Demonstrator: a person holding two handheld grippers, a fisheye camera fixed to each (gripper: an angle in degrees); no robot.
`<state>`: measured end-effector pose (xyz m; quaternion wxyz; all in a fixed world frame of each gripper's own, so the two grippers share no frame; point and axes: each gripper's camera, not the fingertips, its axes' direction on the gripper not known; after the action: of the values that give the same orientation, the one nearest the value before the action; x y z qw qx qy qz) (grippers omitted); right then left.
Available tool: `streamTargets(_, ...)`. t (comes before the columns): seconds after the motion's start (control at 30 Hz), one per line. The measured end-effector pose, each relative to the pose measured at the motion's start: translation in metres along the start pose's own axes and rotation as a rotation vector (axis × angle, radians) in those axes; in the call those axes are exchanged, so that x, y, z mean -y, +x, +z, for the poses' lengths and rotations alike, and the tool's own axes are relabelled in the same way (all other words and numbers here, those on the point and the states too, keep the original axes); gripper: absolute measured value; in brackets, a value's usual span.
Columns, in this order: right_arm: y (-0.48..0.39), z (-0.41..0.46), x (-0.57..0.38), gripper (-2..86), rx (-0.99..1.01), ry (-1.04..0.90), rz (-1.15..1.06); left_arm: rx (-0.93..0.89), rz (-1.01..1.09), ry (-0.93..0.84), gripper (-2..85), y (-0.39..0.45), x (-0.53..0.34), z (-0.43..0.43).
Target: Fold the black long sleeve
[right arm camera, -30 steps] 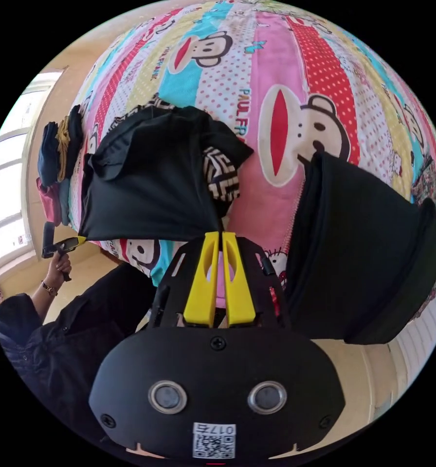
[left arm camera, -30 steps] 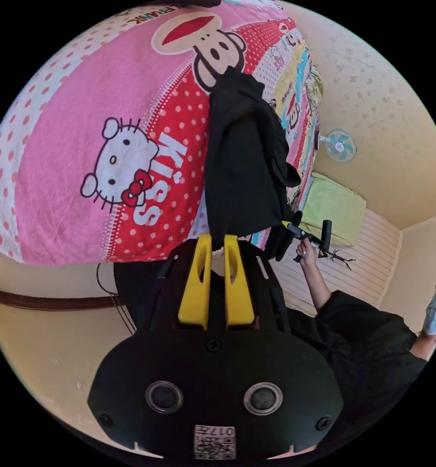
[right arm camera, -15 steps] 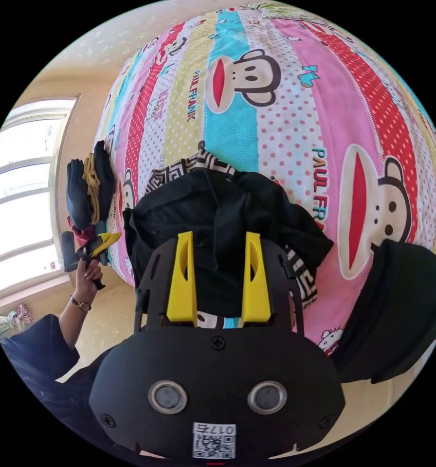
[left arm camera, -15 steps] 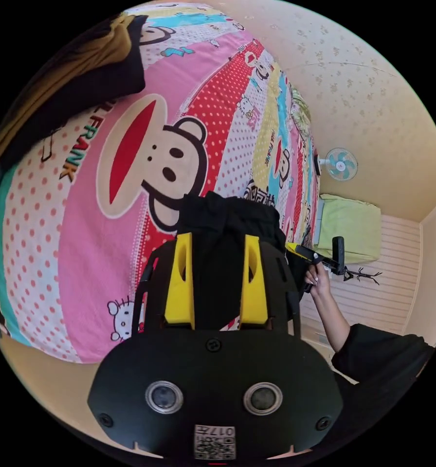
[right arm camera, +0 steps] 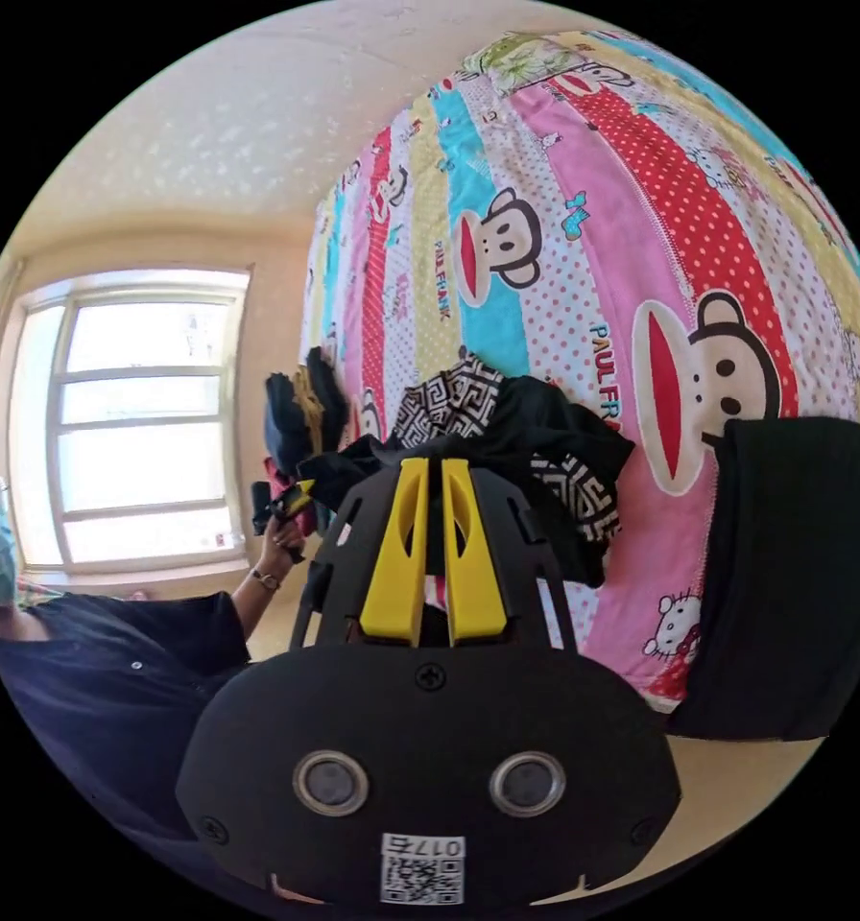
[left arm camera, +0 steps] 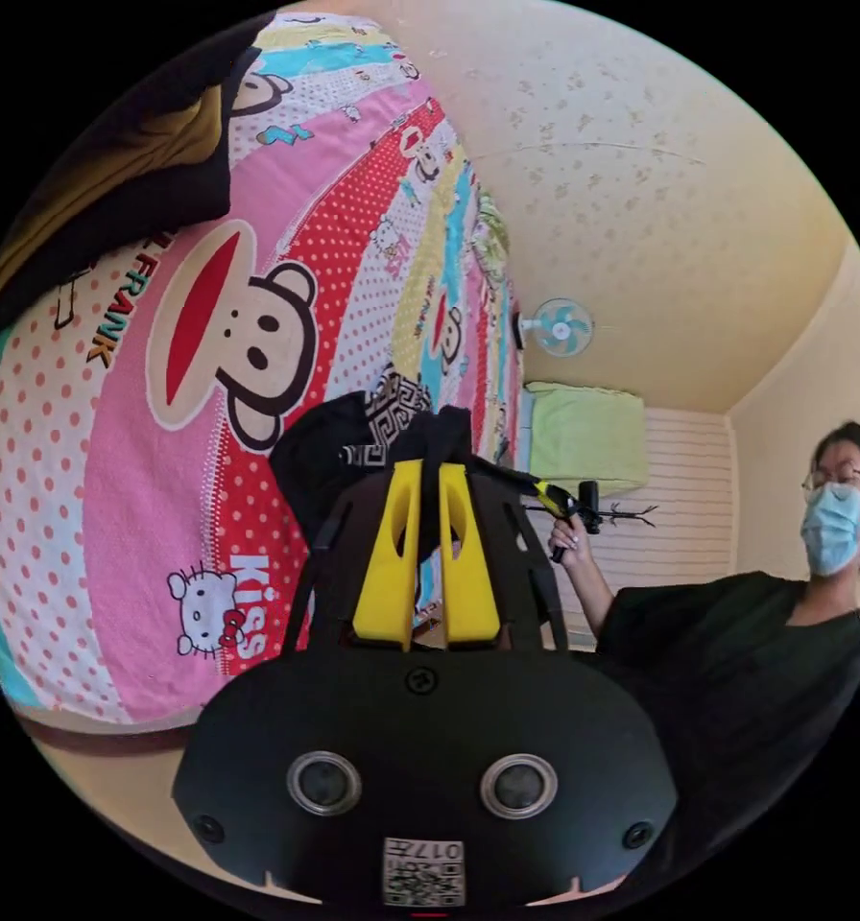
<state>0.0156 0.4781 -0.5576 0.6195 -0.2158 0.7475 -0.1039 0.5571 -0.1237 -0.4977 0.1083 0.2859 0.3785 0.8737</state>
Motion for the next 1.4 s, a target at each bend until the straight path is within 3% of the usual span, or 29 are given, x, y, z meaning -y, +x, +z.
streamTargets(0.2,0.019,-0.071,-0.033,3.4,0.199,0.248,0.131,-0.118,0.086,0.064,3.9,0.029,0.006,-0.013)
streamTargets(0.3,0.033,-0.052,0.011,4.1,0.110,0.268,0.146,-0.040,0.030,0.091,4.6,0.001,0.051,0.008)
streamTargets(0.53,0.044,0.015,0.085,9.8,-0.238,0.094,0.155,0.159,-0.149,0.175,10.5,-0.064,0.089,0.016)
streamTargets(0.6,0.049,0.025,0.069,10.3,-0.281,0.043,0.140,0.300,-0.142,0.083,12.9,-0.069,0.068,0.026)
streamTargets(0.77,0.094,0.061,0.013,10.4,-0.307,-0.114,0.211,0.371,-0.215,-0.150,15.9,-0.108,0.007,0.074)
streamTargets(0.87,0.120,0.086,-0.005,7.3,-0.285,-0.192,0.237,0.332,-0.352,-0.220,12.3,-0.145,-0.017,0.099)
streamTargets(0.9,0.127,0.096,-0.006,4.4,-0.268,-0.241,0.246,0.322,-0.387,-0.216,5.5,-0.153,-0.023,0.101)
streamTargets(1.0,0.126,0.082,-0.003,3.2,-0.400,-0.240,0.260,0.388,-0.296,-0.157,2.5,-0.145,-0.024,0.085)
streamTargets(1.1,0.117,0.064,0.006,3.3,-0.385,-0.210,0.259,0.251,-0.361,-0.162,4.9,-0.165,-0.029,0.082)
streamTargets(1.17,0.102,0.060,0.014,3.8,-0.503,-0.208,0.270,0.259,-0.405,-0.104,9.2,-0.174,-0.036,0.073)
streamTargets(1.23,0.066,0.060,0.029,5.3,-0.727,-0.162,0.214,0.166,-0.460,0.004,14.8,-0.185,-0.044,0.066)
streamTargets(1.27,0.056,0.061,0.033,5.8,-0.747,-0.137,0.179,0.082,-0.491,0.077,15.3,-0.194,-0.048,0.066)
streamTargets(1.33,0.017,0.078,0.046,5.5,-0.671,-0.078,-0.016,0.022,-0.531,0.131,15.0,-0.208,-0.050,0.077)
streamTargets(1.4,-0.004,0.105,0.055,4.8,-0.580,-0.091,-0.149,0.081,-0.600,0.115,13.1,-0.223,-0.050,0.099)
